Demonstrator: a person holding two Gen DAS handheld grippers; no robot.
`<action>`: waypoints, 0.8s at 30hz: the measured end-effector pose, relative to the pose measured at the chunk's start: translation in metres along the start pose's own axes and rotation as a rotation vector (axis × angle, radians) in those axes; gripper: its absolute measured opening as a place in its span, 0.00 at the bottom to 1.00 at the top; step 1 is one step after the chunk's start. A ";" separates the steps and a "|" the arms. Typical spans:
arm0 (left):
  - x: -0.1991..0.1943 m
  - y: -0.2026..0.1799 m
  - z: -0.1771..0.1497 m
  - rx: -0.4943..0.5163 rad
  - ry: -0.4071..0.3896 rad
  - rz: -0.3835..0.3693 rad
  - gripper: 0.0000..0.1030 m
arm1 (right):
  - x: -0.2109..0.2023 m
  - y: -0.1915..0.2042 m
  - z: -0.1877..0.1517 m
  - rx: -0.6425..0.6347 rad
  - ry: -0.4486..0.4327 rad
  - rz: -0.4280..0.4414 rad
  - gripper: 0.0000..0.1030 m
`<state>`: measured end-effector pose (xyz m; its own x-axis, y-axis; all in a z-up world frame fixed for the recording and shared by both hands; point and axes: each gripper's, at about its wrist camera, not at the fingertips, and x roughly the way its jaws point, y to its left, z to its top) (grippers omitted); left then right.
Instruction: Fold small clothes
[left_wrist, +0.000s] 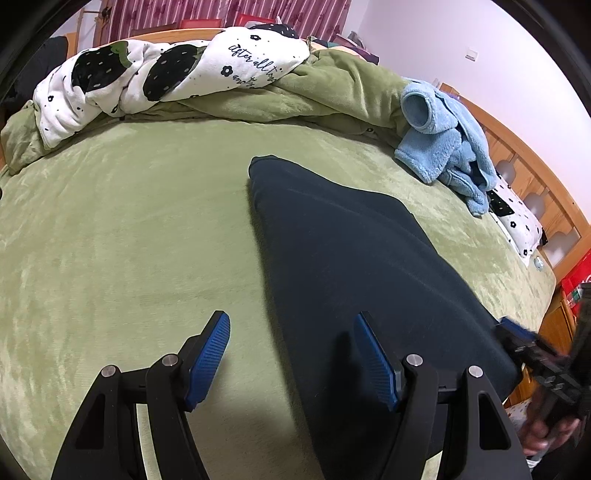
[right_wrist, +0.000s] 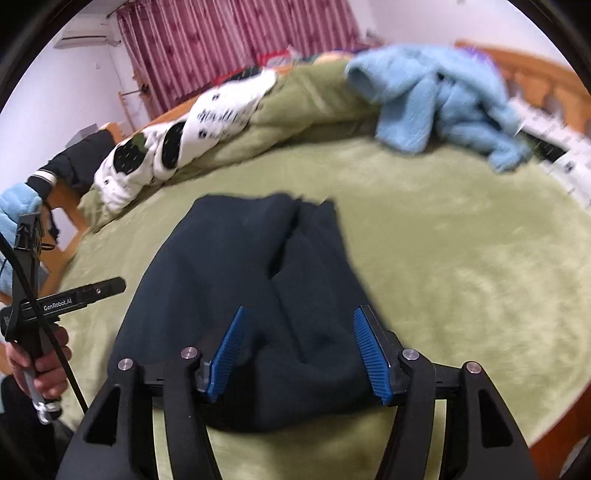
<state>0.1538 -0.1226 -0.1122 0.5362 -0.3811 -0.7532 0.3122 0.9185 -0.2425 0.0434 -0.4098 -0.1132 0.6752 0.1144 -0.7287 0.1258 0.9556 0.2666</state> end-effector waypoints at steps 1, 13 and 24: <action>0.001 -0.001 0.000 0.001 0.000 0.001 0.66 | 0.010 0.002 -0.001 -0.011 0.020 -0.008 0.58; 0.008 -0.001 0.005 -0.012 0.007 0.019 0.66 | 0.028 0.013 0.005 -0.108 -0.012 -0.010 0.03; 0.021 -0.011 0.003 0.009 0.028 -0.024 0.66 | 0.017 -0.037 0.020 -0.030 -0.031 -0.131 0.02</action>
<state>0.1643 -0.1410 -0.1231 0.5060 -0.3999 -0.7643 0.3317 0.9081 -0.2555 0.0644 -0.4489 -0.1231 0.6767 -0.0200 -0.7360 0.1932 0.9694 0.1513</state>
